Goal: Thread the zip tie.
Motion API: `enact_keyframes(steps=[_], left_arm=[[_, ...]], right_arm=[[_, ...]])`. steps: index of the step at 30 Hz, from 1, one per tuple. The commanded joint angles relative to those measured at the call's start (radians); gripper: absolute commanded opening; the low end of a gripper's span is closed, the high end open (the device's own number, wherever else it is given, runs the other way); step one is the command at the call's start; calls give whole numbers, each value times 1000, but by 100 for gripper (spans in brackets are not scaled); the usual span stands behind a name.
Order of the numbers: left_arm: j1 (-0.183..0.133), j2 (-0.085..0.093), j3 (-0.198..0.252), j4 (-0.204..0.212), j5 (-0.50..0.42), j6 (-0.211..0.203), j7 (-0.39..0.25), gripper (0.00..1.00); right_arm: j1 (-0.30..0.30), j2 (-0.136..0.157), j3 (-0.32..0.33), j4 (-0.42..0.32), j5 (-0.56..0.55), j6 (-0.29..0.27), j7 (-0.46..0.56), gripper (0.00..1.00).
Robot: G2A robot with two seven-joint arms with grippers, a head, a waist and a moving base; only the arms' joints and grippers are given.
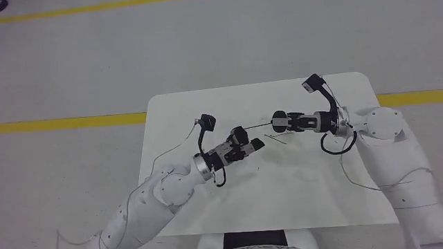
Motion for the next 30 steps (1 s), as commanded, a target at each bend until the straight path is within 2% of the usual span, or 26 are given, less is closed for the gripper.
enact_keyframes(steps=[1,6,12,19,20,28,30], left_arm=[[1,-3,-3,-5,-104,0,-21,100],[10,-10,-27,14,-265,0,-128,100],[16,-28,-58,37,-348,0,-212,100],[27,-60,-85,50,-372,0,-259,100],[25,-63,-91,58,-352,0,-260,100],[25,-63,-91,58,-352,0,-260,100],[25,-63,-91,58,-352,0,-260,100]], right_arm=[[5,-1,-2,9,42,0,14,0],[15,-8,-10,19,61,0,48,0],[32,-22,-18,55,102,0,110,0],[46,-33,-55,91,154,0,110,0],[49,-33,-50,93,147,0,110,0],[49,-33,-50,93,147,0,110,0],[42,-33,-59,104,129,0,81,0]])
